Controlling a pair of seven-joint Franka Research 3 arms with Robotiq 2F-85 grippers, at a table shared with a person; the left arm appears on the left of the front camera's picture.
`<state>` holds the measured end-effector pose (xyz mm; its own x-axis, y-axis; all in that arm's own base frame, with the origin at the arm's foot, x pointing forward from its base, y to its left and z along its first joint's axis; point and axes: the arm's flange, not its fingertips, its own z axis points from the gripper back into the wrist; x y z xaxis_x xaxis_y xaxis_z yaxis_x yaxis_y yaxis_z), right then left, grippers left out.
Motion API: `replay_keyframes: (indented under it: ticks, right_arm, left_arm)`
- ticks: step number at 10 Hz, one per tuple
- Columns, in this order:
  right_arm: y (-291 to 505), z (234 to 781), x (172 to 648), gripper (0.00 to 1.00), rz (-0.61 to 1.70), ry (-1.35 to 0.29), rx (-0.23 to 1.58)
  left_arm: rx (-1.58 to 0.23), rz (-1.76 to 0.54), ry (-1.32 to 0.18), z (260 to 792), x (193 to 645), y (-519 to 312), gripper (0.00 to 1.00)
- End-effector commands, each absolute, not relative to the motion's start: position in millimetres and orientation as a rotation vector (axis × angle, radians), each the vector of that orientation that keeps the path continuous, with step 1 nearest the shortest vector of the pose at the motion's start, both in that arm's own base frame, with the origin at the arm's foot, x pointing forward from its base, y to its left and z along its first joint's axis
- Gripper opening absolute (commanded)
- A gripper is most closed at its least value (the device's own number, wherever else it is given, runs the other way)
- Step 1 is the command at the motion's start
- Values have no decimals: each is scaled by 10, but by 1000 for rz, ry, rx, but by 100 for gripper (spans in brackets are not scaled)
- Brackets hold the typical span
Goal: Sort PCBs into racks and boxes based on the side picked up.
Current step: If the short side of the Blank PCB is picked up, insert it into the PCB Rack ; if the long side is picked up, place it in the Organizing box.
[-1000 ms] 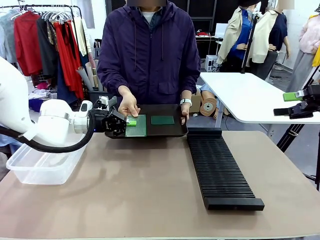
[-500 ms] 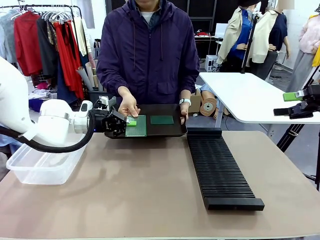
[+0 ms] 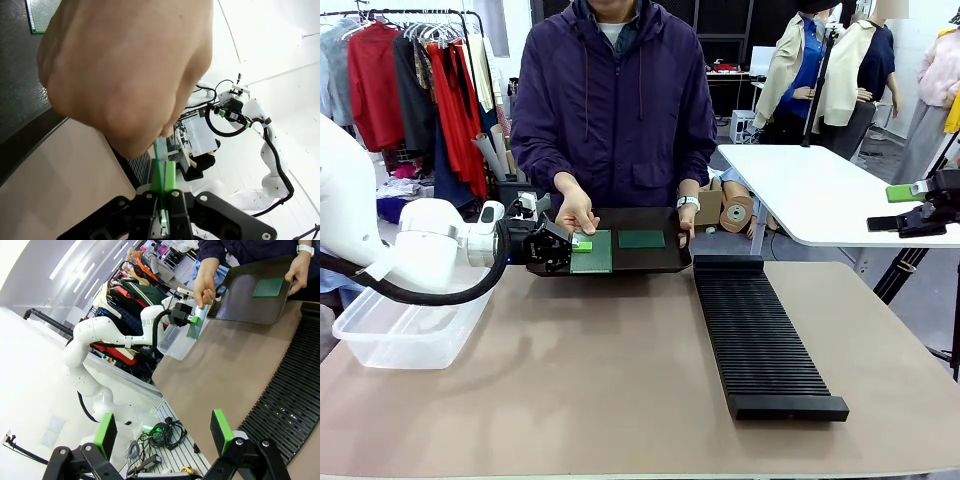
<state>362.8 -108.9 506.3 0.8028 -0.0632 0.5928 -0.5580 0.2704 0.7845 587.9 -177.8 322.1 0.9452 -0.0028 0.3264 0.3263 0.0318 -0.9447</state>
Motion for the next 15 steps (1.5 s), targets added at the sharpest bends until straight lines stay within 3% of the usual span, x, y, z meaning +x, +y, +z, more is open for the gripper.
replay_keyframes:
  ticks: [1, 15]
  right_arm:
    - [-1082, 5094, 3637, 100, 350, -592, 1277]
    - [-1082, 5094, 3637, 100, 350, -592, 1277]
  left_arm:
    - [-1527, -259, -263, 3223, 5875, -1792, 0]
    - [-1527, -259, -263, 3223, 5875, -1792, 0]
